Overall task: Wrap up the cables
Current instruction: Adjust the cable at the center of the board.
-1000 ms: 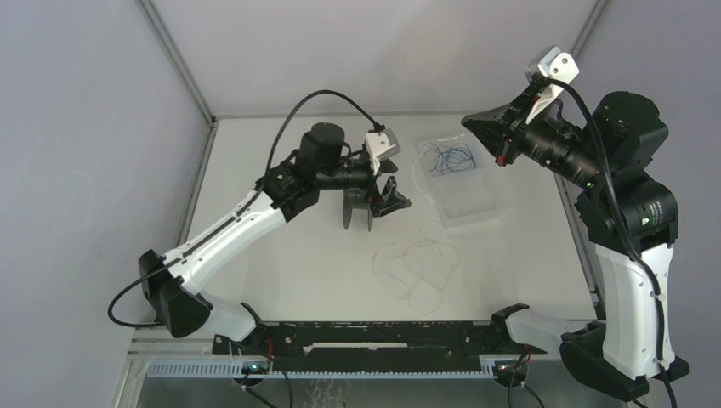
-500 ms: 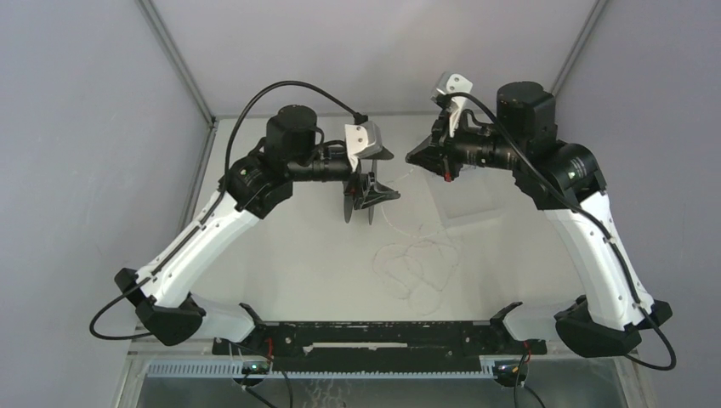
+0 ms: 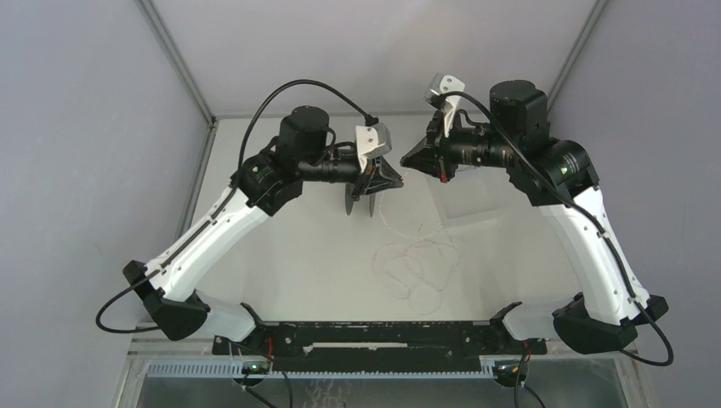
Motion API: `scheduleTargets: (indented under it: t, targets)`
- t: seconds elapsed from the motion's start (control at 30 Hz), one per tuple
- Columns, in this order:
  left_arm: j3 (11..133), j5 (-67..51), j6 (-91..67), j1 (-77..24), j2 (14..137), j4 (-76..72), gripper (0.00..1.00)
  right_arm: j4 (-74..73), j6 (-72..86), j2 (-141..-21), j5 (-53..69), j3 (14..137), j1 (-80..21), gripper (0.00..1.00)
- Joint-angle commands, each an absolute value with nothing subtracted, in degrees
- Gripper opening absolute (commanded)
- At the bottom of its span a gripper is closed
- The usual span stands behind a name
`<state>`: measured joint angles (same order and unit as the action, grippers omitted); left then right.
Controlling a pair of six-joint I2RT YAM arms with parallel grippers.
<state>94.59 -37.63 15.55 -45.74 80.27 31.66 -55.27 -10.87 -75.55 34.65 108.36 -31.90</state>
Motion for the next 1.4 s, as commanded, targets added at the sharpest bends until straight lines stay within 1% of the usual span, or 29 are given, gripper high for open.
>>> scheduleTargets:
  t: [0.0, 0.03, 0.07, 0.1, 0.13, 0.2, 0.23, 0.27, 0.3, 0.37, 0.43, 0.5, 0.53, 0.63, 0.87, 1.13, 1.2, 1.23, 1.3, 1.33, 1.37]
  targets:
    - [94.81, -39.34, 12.59, -45.89, 80.46, 28.28, 0.03, -52.89, -8.36, -74.72, 36.82, 108.53, -30.60, 0.00]
    - [94.85, -39.12, 11.51, -45.88, 80.50, 27.89, 0.01, -52.51, -7.63, -74.71, 37.33, 108.52, -30.17, 0.00]
    - [94.85, -38.72, 10.46, -45.92, 80.40, 27.41, 0.01, -51.95, -6.69, -74.59, 37.58, 108.48, -29.08, 0.00]
    - [94.68, -38.00, 8.95, -45.82, 80.21, 26.82, 0.00, -51.42, -5.78, -74.43, 37.91, 108.35, -28.01, 0.04]
    - [94.01, -36.92, 6.97, -45.63, 79.60, 25.74, 0.00, -50.72, -4.88, -74.11, 38.50, 108.09, -26.33, 0.19]
    - [91.11, -35.58, 1.46, -44.63, 77.76, 20.30, 0.00, -48.16, -1.99, -72.72, 40.78, 106.10, -21.92, 0.39]
    - [89.59, -35.19, -1.97, -43.42, 76.80, 17.63, 0.00, -45.67, -0.28, -71.56, 43.08, 104.04, -19.11, 0.48]
    - [88.02, -35.35, -6.32, -42.30, 75.84, 14.54, 0.00, -42.75, 1.74, -70.22, 46.35, 101.21, -16.74, 0.54]
    - [86.46, -35.75, -10.78, -40.97, 75.27, 11.53, 0.00, -38.09, 3.39, -68.82, 48.92, 98.35, -14.63, 0.58]
    - [83.74, -37.10, -20.96, -38.28, 74.46, 5.25, 0.00, -31.73, 4.53, -66.28, 52.68, 91.65, -13.03, 0.63]
    - [80.71, -39.04, -30.46, -35.66, 74.14, -1.64, 0.00, -24.14, 4.84, -64.04, 55.64, 82.74, -14.78, 0.65]
    - [78.22, -40.14, -39.68, -33.36, 74.11, -8.96, 0.00, -17.05, 5.13, -62.89, 56.05, 75.72, -17.66, 0.65]
    - [76.98, -40.36, -43.65, -32.45, 74.09, -13.33, 0.00, -14.48, 4.79, -62.84, 56.25, 73.00, -19.18, 0.65]
    - [73.83, -40.44, -51.25, -30.95, 73.93, -20.19, 0.00, -7.77, 4.73, -63.88, 54.39, 67.44, -23.84, 0.65]
    - [68.76, -40.08, -61.20, -30.77, 74.63, -30.48, 0.00, 2.80, 7.11, -69.29, 52.38, 66.38, -27.61, 0.65]
    - [66.99, -39.92, -64.99, -30.87, 75.66, -34.38, 0.00, 7.38, 8.43, -71.46, 52.75, 66.40, -28.26, 0.63]
    - [66.53, -39.69, -65.06, -30.87, 75.74, -34.55, 0.00, 8.57, 9.15, -71.90, 53.75, 66.56, -28.30, 0.60]
    - [66.32, -39.58, -65.06, -30.87, 75.84, -34.54, 0.00, 8.74, 9.37, -72.26, 54.36, 66.99, -28.42, 0.58]
    - [65.74, -39.30, -65.00, -30.93, 75.91, -34.54, 0.00, 8.84, 9.44, -72.57, 55.38, 67.44, -28.54, 0.49]
    - [65.56, -39.17, -64.96, -30.91, 75.93, -34.54, 0.00, 8.94, 9.55, -72.67, 55.77, 67.60, -28.56, 0.47]
    - [65.30, -39.09, -64.78, -30.87, 75.89, -34.54, 0.00, 9.08, 9.62, -72.68, 56.10, 67.63, -28.58, 0.41]
